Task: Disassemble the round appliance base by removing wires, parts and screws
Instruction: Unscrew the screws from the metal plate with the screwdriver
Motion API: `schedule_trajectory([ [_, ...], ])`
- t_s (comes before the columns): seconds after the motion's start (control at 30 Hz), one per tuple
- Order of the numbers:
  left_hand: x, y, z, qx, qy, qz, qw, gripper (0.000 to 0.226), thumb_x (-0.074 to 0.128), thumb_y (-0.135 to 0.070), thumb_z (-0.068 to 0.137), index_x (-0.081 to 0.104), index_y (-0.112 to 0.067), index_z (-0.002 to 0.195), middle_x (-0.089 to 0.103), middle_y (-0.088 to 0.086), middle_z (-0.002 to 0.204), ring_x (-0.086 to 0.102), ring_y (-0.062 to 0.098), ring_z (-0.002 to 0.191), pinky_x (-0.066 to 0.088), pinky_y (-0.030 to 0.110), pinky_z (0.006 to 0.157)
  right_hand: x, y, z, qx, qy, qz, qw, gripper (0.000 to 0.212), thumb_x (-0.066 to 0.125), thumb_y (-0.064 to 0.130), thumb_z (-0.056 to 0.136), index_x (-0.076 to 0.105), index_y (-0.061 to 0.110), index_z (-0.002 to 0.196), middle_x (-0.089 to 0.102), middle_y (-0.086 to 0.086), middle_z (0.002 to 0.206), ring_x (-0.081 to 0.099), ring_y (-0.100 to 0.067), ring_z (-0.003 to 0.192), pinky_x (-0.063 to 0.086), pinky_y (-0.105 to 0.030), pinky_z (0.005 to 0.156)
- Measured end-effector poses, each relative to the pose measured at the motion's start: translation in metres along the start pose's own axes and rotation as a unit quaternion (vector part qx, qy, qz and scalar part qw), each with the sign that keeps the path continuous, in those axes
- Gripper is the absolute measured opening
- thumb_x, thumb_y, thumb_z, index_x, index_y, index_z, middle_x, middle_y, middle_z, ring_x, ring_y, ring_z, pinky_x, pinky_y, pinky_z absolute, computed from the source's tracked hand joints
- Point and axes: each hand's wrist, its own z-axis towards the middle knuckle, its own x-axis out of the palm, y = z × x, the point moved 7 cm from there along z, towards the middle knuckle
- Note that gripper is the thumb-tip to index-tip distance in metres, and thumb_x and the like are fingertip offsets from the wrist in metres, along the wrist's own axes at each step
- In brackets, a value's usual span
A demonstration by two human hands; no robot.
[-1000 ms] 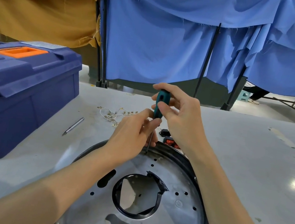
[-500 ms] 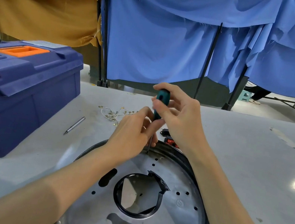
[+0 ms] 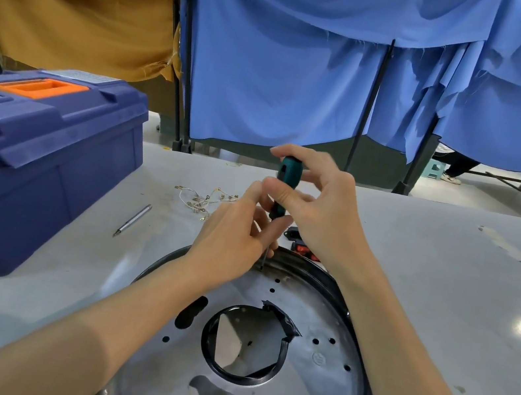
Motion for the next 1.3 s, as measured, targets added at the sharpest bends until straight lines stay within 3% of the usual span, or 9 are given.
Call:
schedule_trajectory([
  [0.13, 0.000, 0.000, -0.001, -0.001, -0.006, 0.011, 1.000, 0.022, 0.056, -0.043, 0.093, 0.044, -0.025, 0.091, 0.070, -0.001, 0.068, 0.069, 0.016, 0.062, 0.057, 0.048, 0.070, -0.006, 0.001, 0.000, -0.007, -0.022, -0.020, 1.000, 0.039, 0.072, 0.010, 0.083, 0.067, 0.029, 0.117, 0.057, -0.002, 0.102, 0.056, -0.007, 0.089, 0.051, -0.023, 0.083],
  [0.27, 0.003, -0.003, -0.001, 0.026, 0.010, 0.039, 0.999, 0.019, 0.039, -0.041, 0.099, 0.046, -0.024, 0.100, 0.069, -0.002, 0.068, 0.069, 0.018, 0.063, 0.057, 0.048, 0.071, -0.005, 0.001, 0.001, -0.009, -0.008, -0.028, 1.000, 0.048, 0.062, -0.006, 0.086, 0.064, 0.024, 0.123, 0.066, -0.002, 0.103, 0.059, -0.016, 0.093, 0.053, -0.018, 0.082],
  [0.5, -0.001, -0.001, 0.001, -0.002, 0.001, 0.025, 1.000, 0.036, 0.051, -0.047, 0.092, 0.052, -0.014, 0.105, 0.070, 0.000, 0.066, 0.069, 0.018, 0.064, 0.055, 0.048, 0.074, 0.002, 0.000, 0.001, -0.013, 0.001, -0.026, 1.000, 0.025, 0.070, 0.023, 0.086, 0.065, 0.033, 0.110, 0.053, 0.010, 0.098, 0.056, -0.005, 0.088, 0.052, -0.021, 0.080],
  [0.6, -0.002, 0.000, -0.001, -0.008, -0.002, 0.013, 1.000, 0.035, 0.047, -0.053, 0.091, 0.049, -0.019, 0.092, 0.070, 0.001, 0.066, 0.069, 0.018, 0.063, 0.056, 0.049, 0.072, -0.002, 0.002, 0.002, -0.023, -0.015, -0.035, 0.999, 0.034, 0.069, 0.018, 0.087, 0.065, 0.029, 0.119, 0.058, 0.002, 0.096, 0.054, -0.006, 0.077, 0.049, -0.018, 0.075],
  [0.7, 0.001, -0.002, -0.001, 0.012, 0.008, 0.047, 0.999, 0.021, 0.039, -0.041, 0.100, 0.048, -0.023, 0.093, 0.070, -0.002, 0.069, 0.069, 0.017, 0.064, 0.055, 0.048, 0.072, -0.004, 0.001, 0.002, -0.021, -0.016, -0.036, 0.999, 0.041, 0.061, 0.005, 0.091, 0.062, 0.027, 0.125, 0.063, 0.003, 0.098, 0.056, -0.003, 0.072, 0.047, -0.013, 0.071],
  [0.83, -0.001, -0.004, -0.001, 0.016, 0.000, 0.071, 0.997, 0.024, 0.045, -0.044, 0.096, 0.047, -0.020, 0.095, 0.070, -0.003, 0.068, 0.068, 0.014, 0.061, 0.055, 0.046, 0.071, -0.001, -0.001, 0.002, -0.011, 0.008, -0.027, 1.000, 0.034, 0.053, 0.000, 0.094, 0.063, 0.023, 0.117, 0.066, 0.001, 0.101, 0.062, -0.014, 0.090, 0.052, -0.017, 0.078],
  [1.0, -0.004, -0.005, -0.001, 0.008, -0.006, 0.046, 0.999, 0.037, 0.054, -0.045, 0.092, 0.052, -0.021, 0.120, 0.069, -0.005, 0.069, 0.066, 0.011, 0.061, 0.056, 0.044, 0.071, 0.002, 0.004, 0.000, -0.017, 0.014, -0.002, 1.000, 0.032, 0.073, 0.020, 0.083, 0.067, 0.027, 0.113, 0.058, -0.002, 0.103, 0.057, -0.007, 0.091, 0.052, -0.018, 0.078],
  [1.17, -0.001, -0.005, -0.002, 0.016, 0.005, 0.038, 0.999, 0.034, 0.039, -0.047, 0.097, 0.053, -0.016, 0.104, 0.070, -0.007, 0.073, 0.070, 0.013, 0.062, 0.056, 0.045, 0.073, -0.004, 0.002, 0.001, -0.007, -0.004, -0.013, 1.000, 0.048, 0.065, 0.006, 0.089, 0.059, 0.030, 0.130, 0.065, 0.001, 0.103, 0.058, -0.005, 0.077, 0.052, -0.019, 0.080],
  [1.3, 0.001, 0.000, 0.000, 0.003, -0.001, 0.017, 1.000, 0.017, 0.045, -0.036, 0.100, 0.050, -0.021, 0.095, 0.072, -0.005, 0.073, 0.071, 0.015, 0.063, 0.056, 0.047, 0.075, 0.000, 0.001, 0.000, -0.009, 0.010, -0.018, 1.000, 0.044, 0.049, -0.005, 0.094, 0.059, 0.023, 0.126, 0.065, -0.004, 0.103, 0.065, -0.016, 0.087, 0.054, -0.029, 0.087],
])
